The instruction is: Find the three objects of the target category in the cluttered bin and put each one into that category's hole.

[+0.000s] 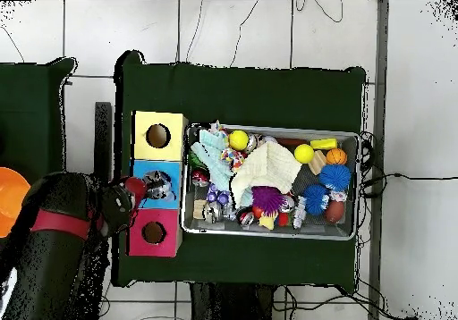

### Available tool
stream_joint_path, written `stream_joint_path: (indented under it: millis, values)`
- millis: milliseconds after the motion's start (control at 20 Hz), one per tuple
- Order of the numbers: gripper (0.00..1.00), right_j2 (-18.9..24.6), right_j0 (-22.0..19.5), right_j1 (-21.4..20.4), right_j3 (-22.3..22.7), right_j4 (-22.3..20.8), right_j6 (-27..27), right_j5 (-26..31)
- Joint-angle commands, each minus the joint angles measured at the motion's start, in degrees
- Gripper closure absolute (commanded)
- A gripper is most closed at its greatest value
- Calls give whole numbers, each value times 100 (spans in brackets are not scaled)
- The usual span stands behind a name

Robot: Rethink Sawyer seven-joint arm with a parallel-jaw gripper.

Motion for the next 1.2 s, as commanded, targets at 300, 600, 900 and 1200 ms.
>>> stream_joint_path:
  millis: [300,600,900,1200]
  values:
    - [100,224,-53,131,862,-288,432,320]
    - [0,204,-74,158,844,-294,478,326]
    - [0,251,-82,154,831,-239,461,386]
    - [0,299,-66,164,768,-165,441,544]
